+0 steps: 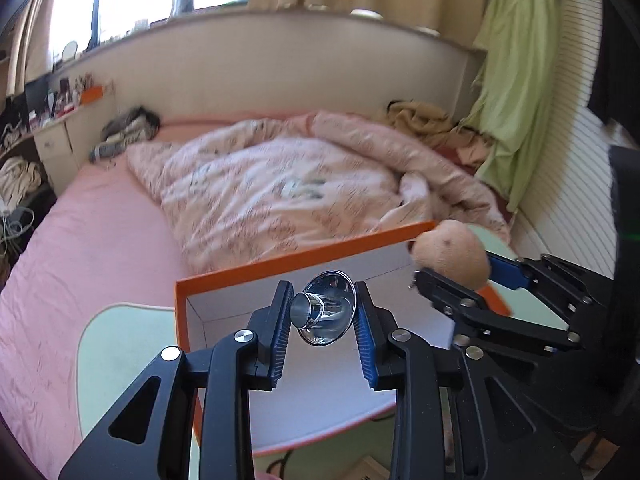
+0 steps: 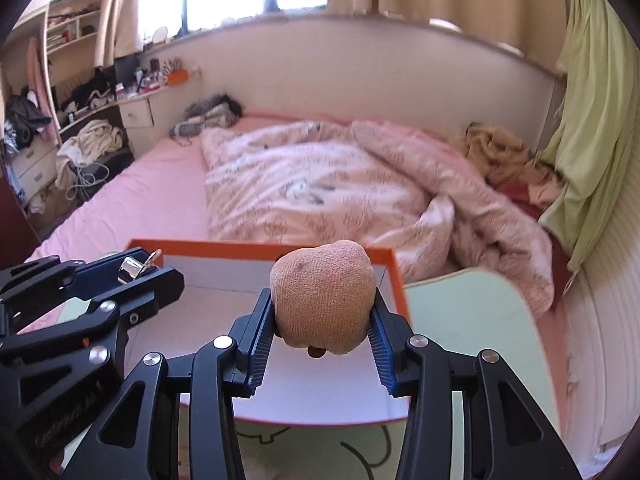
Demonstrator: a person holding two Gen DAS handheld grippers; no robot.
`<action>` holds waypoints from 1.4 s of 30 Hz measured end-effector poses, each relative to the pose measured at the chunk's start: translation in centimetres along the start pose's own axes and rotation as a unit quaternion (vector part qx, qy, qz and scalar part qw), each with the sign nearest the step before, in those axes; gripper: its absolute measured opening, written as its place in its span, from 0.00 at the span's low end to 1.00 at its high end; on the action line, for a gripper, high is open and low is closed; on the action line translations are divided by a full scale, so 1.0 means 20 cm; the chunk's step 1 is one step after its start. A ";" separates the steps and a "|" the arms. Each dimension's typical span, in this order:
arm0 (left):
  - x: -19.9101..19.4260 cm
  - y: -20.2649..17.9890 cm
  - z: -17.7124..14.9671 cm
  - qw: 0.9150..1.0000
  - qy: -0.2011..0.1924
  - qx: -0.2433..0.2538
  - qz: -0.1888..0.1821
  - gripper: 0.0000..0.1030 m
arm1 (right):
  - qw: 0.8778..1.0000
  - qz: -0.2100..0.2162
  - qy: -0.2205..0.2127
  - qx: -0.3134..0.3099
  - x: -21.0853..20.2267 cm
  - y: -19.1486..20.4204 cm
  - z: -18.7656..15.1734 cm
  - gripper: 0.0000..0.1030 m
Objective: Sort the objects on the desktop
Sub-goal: 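Drop the plush into the orange box with right tool while left tool drops the cap, then grasp the brown card box with the left tool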
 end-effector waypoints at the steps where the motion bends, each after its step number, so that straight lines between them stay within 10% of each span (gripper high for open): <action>1: 0.02 0.01 -0.01 1.000 0.001 -0.001 0.000 0.30 | 1.000 0.000 0.004 0.001 0.02 -0.01 -0.01 0.42; 7: 0.08 0.00 -0.03 1.000 0.008 0.000 0.003 0.38 | 1.000 -0.003 -0.004 -0.004 0.06 -0.03 0.01 0.48; 13: 0.01 0.09 -0.03 0.998 -0.026 -0.021 0.056 0.79 | 1.000 -0.015 -0.019 -0.004 0.04 -0.06 0.04 0.56; 30: -0.36 0.12 -0.08 0.997 -0.055 -0.029 0.042 0.79 | 0.998 0.006 -0.055 -0.010 -0.28 -0.01 0.03 0.67; 42: -0.62 -0.03 -0.66 0.997 -0.044 -0.063 0.014 0.79 | 0.997 0.060 -0.031 0.031 -0.57 -0.13 -0.52 0.67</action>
Point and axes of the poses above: each gripper's, at about its wrist camera, not at the fingertips, and x roughly the way its jaws point, y to its left, z to its top, the point moved 10 cm from there along x, roughly the way its jaws point, and after that the axes turned 15 degrees about x, right-handed, at the moved point
